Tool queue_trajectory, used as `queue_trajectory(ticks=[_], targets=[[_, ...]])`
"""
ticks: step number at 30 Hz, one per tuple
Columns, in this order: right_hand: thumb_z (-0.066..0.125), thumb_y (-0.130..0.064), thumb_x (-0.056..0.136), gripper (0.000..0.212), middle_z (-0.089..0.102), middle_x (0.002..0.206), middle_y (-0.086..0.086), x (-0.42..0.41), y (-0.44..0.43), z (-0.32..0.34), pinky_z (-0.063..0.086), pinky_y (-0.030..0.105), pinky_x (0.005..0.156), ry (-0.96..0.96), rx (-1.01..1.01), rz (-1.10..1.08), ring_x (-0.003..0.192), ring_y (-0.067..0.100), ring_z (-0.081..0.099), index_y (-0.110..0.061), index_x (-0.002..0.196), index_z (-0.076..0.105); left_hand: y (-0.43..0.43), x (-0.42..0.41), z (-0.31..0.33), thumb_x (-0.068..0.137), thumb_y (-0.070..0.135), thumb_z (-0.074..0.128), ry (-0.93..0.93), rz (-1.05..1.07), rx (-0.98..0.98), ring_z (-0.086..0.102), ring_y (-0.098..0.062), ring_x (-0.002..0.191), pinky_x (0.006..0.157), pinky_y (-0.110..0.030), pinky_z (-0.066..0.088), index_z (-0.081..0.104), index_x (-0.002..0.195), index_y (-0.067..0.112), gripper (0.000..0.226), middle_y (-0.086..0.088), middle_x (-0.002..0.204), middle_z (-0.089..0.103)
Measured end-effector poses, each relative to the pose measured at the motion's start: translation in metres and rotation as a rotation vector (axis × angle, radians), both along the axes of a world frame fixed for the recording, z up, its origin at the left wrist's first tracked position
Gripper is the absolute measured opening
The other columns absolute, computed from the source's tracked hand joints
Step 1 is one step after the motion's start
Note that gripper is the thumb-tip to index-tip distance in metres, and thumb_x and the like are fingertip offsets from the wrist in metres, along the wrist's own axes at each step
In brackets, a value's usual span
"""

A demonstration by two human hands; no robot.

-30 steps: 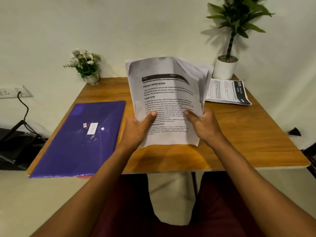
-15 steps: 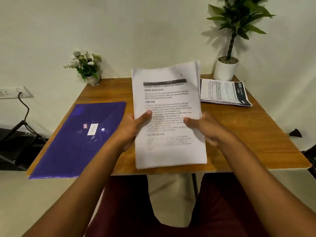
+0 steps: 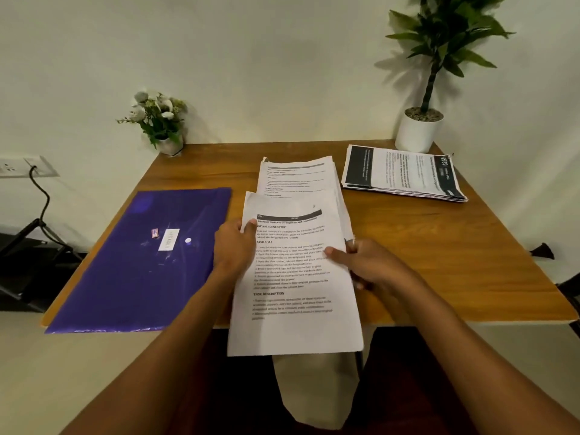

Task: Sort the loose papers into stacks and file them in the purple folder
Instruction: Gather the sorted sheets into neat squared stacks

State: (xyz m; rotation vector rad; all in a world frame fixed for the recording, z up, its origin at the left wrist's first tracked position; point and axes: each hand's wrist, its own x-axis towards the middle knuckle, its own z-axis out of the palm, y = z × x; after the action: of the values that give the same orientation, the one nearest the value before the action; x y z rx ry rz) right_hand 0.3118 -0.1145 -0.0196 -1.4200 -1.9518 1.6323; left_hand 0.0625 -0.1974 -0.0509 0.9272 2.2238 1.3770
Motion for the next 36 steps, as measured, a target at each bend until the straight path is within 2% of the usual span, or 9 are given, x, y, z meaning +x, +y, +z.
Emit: queue_trajectory(ticks=[2, 6, 10, 15, 20, 25, 28, 31, 36], targets=[[0.062, -0.054, 0.094, 0.040, 0.068, 0.072, 0.000, 0.004, 0.013, 0.001, 0.042, 0.028, 0.059, -0.143, 0.264, -0.111, 0.062, 0.014, 0.055, -0.019, 0.076, 0.063, -0.006, -0.006, -0.005, 0.103, 0.035, 0.054, 0.077, -0.007, -0.019, 0.071, -0.010, 0.076, 0.055, -0.017, 0.054, 0.069, 0.099, 0.013, 0.027, 0.007, 0.091, 0.073], [0.065, -0.033, 0.099, 0.023, 0.066, 0.120, 0.000, -0.004, 0.031, -0.003, 0.047, 0.021, 0.067, -0.211, 0.639, -0.148, 0.092, 0.009, 0.057, -0.022, 0.117, 0.072, -0.013, -0.012, -0.016, 0.101, 0.045, 0.050, 0.191, 0.000, -0.095, 0.071, -0.015, 0.075, 0.062, -0.034, 0.061, 0.067, 0.096, 0.018, 0.032, 0.005, 0.087, 0.072], [0.065, -0.031, 0.098, 0.034, 0.058, 0.134, 0.002, -0.018, 0.037, -0.016, 0.055, 0.040, 0.094, -0.283, 0.702, 0.054, 0.120, 0.024, 0.056, -0.025, 0.132, 0.067, -0.013, -0.008, -0.018, 0.102, 0.046, 0.049, 0.255, 0.017, -0.117, 0.068, -0.019, 0.071, 0.060, -0.035, 0.057, 0.063, 0.089, 0.016, 0.036, 0.002, 0.080, 0.068], [0.066, -0.036, 0.097, 0.040, 0.063, 0.131, 0.005, -0.032, 0.034, -0.012, 0.057, 0.040, 0.088, -0.297, 0.664, 0.086, 0.110, 0.024, 0.062, -0.020, 0.134, 0.065, -0.016, -0.004, -0.016, 0.103, 0.043, 0.050, 0.265, 0.022, -0.115, 0.066, -0.015, 0.070, 0.060, -0.033, 0.055, 0.061, 0.086, 0.017, 0.033, 0.004, 0.080, 0.067], [0.067, -0.061, 0.086, 0.066, 0.061, 0.130, 0.003, -0.044, 0.025, -0.004, 0.055, 0.045, 0.090, -0.411, 0.631, 0.058, 0.113, 0.025, 0.060, -0.020, 0.137, 0.061, -0.017, 0.000, -0.017, 0.104, 0.040, 0.049, 0.296, 0.020, -0.087, 0.062, -0.014, 0.065, 0.056, -0.029, 0.048, 0.055, 0.078, 0.021, 0.032, 0.008, 0.073, 0.062], [0.053, -0.021, 0.100, 0.018, 0.068, 0.108, 0.007, -0.056, 0.027, -0.006, 0.056, 0.037, 0.074, -0.581, 0.699, 0.049, 0.086, 0.023, 0.062, -0.010, 0.102, 0.068, -0.018, 0.000, -0.018, 0.104, 0.040, 0.050, 0.273, 0.019, -0.061, 0.065, -0.016, 0.066, 0.055, -0.030, 0.051, 0.059, 0.081, 0.019, 0.032, 0.004, 0.076, 0.067], [0.063, -0.030, 0.098, 0.016, 0.067, 0.099, 0.006, -0.053, 0.034, 0.003, 0.054, 0.033, 0.065, -0.649, 0.645, 0.074, 0.077, 0.021, 0.061, -0.013, 0.096, 0.063, -0.018, 0.000, -0.015, 0.102, 0.040, 0.053, 0.250, 0.013, -0.019, 0.066, -0.014, 0.072, 0.058, -0.031, 0.054, 0.063, 0.080, 0.021, 0.030, 0.005, 0.082, 0.067], [0.072, -0.045, 0.090, 0.033, 0.064, 0.086, 0.001, -0.035, 0.049, 0.014, 0.043, 0.027, 0.054, -0.660, 0.549, 0.022, 0.071, 0.017, 0.060, -0.014, 0.090, 0.062, -0.012, -0.002, -0.011, 0.098, 0.044, 0.055, 0.333, 0.028, -0.013, 0.060, -0.018, 0.085, 0.065, -0.036, 0.054, 0.057, 0.070, 0.026, 0.034, 0.003, 0.090, 0.059], [0.063, -0.050, 0.094, 0.035, 0.070, 0.087, 0.005, -0.003, 0.072, 0.034, 0.051, 0.025, 0.058, -0.284, 0.343, -0.295, 0.071, 0.018, 0.068, -0.015, 0.091, 0.066, 0.000, 0.004, -0.004, 0.099, 0.042, 0.058, 0.317, 0.013, -0.034, 0.044, -0.015, 0.104, 0.074, -0.030, 0.042, 0.066, 0.082, 0.020, 0.028, 0.005, 0.100, 0.059]])
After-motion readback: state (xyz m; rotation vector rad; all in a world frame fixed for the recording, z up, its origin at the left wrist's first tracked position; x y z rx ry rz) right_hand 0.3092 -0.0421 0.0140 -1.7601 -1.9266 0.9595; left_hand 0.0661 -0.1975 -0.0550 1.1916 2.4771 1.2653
